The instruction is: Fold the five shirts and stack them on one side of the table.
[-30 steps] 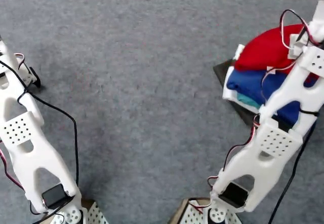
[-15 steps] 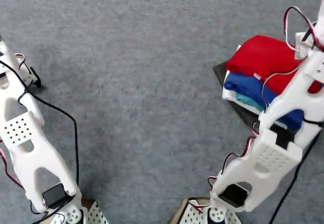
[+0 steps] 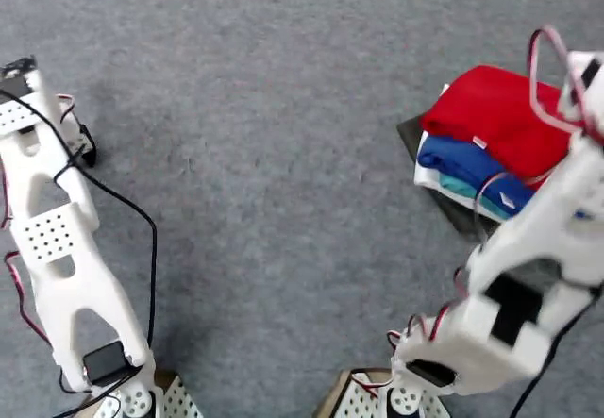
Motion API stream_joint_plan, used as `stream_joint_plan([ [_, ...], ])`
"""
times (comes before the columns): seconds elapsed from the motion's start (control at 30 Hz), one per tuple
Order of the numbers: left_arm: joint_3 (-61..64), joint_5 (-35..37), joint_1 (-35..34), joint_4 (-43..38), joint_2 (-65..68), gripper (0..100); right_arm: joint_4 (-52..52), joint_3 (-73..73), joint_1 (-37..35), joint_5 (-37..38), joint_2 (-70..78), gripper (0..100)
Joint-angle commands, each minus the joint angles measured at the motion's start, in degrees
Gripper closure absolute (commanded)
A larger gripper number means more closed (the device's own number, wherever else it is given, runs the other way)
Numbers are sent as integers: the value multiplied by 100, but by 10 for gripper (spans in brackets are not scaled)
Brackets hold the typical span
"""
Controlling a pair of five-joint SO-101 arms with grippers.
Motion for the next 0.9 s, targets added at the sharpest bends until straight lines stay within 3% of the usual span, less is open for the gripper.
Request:
stream_joint_plan([
  [0.0, -686, 193, -70, 360, -409, 982, 105, 1534, -576, -53, -1534, 987],
  [0.13, -510, 264, -360, 360, -1068, 984, 62, 3749, -1297, -70, -2826, 987],
  [0.33, 1248, 264, -378, 360, -2580, 982, -721, 6800, -1877, -70, -4382, 987],
  [0.67, 5152, 246, 756, 325, -6132, 981, -2356, 9824, -2053, -70, -7248, 987],
  [0.87, 7086, 246, 1292, 325, -7160, 981, -2822, 11134, -2070, -79, -8567, 985],
])
